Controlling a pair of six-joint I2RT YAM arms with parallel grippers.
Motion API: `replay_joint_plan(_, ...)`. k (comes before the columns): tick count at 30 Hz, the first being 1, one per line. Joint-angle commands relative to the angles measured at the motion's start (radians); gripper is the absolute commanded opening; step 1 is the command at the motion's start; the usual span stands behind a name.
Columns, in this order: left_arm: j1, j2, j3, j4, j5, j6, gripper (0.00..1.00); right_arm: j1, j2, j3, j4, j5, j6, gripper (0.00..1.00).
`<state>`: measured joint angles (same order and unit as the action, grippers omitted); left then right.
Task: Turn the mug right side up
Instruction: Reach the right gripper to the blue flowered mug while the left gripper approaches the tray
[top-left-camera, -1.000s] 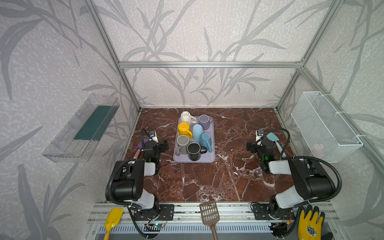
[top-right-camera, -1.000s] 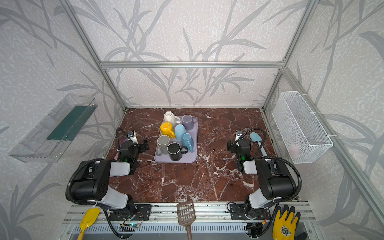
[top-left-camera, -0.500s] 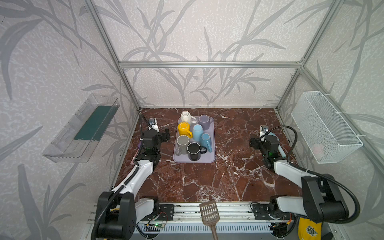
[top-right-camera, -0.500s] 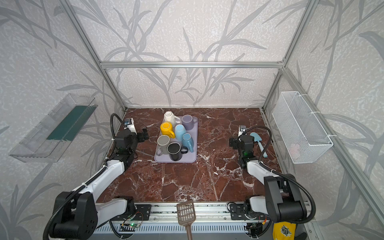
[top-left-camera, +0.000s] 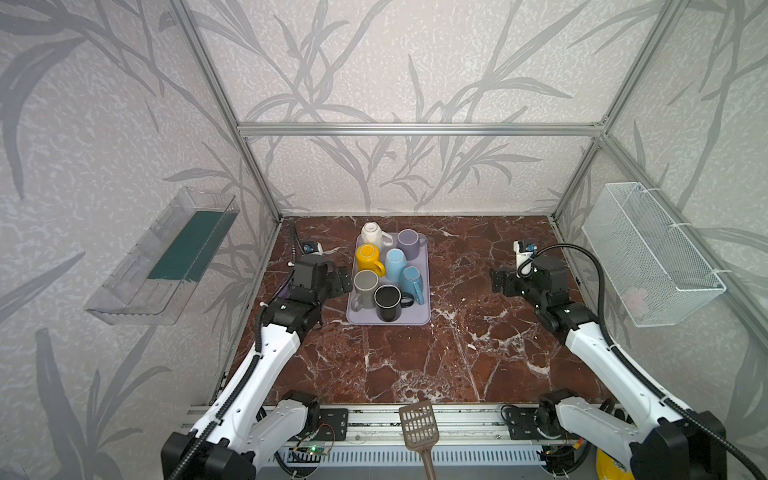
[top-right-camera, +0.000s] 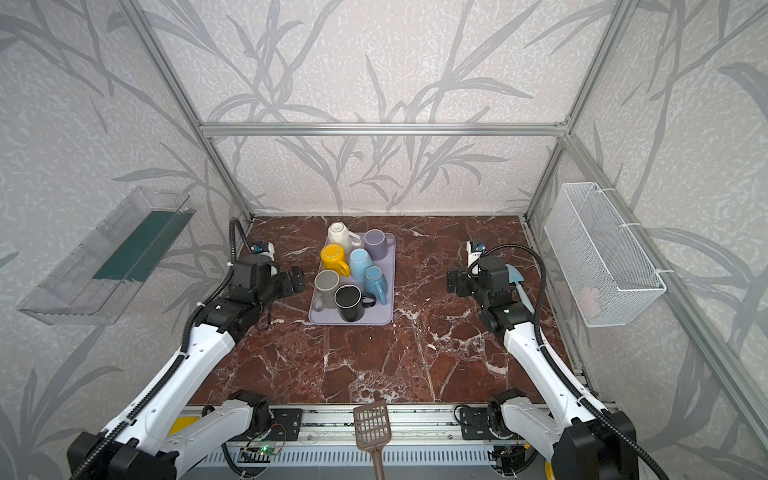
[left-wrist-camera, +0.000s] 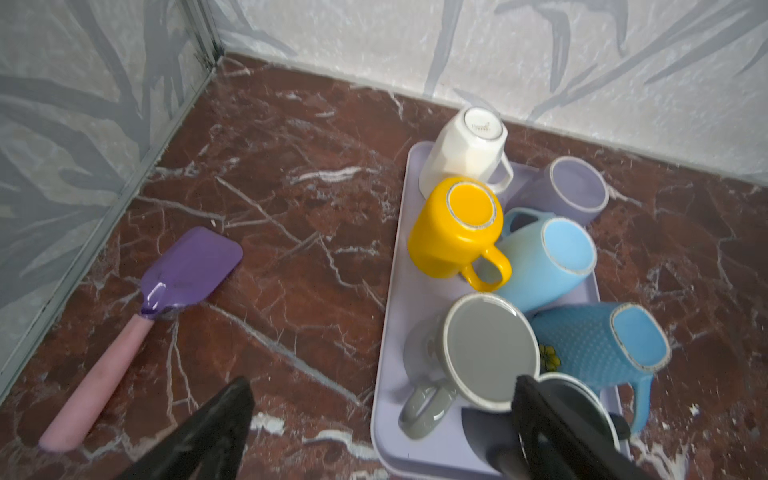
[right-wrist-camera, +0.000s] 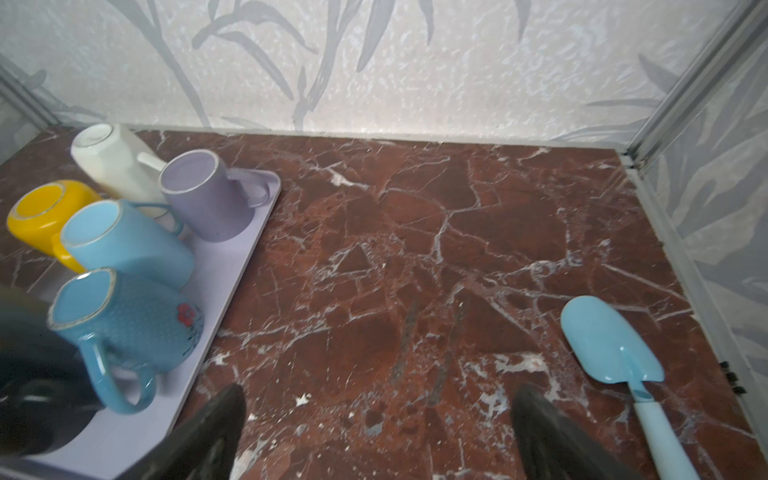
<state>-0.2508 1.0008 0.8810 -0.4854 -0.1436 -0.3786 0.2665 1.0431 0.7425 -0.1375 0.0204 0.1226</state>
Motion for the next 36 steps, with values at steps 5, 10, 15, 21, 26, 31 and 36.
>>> replay_joint_plan(5, -0.064, 0.074, 0.050, -0.231, -0.004, -0.040, 0.99, 0.207, 0.164, 0.177, -0.248, 0.027, 0.086, 0.99)
replay_joint_plan(10, -0.103, 0.114, 0.033, -0.216, -0.026, -0.013, 0.99, 0.300, 0.324, 0.324, -0.337, -0.034, 0.162, 0.95)
replay_joint_plan(15, -0.118, 0.151, 0.033, -0.212, 0.000, 0.007, 0.99, 0.388, 0.466, 0.465, -0.423, -0.017, 0.198, 0.90)
replay_joint_plan(21, -0.137, 0.172, 0.023, -0.199, -0.002, 0.035, 0.99, 0.433, 0.576, 0.561, -0.441, -0.012, 0.239, 0.73)
replay_joint_plan(26, -0.149, 0.177, 0.020, -0.189, -0.003, 0.049, 0.99, 0.451, 0.658, 0.645, -0.477, -0.020, 0.243, 0.68)
replay_joint_plan(31, -0.153, 0.195, 0.025, -0.193, -0.002, 0.053, 0.99, 0.463, 0.776, 0.750, -0.548, -0.031, 0.242, 0.60)
replay_joint_plan(36, -0.157, 0.227, 0.042, -0.217, 0.009, 0.062, 0.99, 0.480, 0.835, 0.807, -0.580, -0.028, 0.245, 0.52)
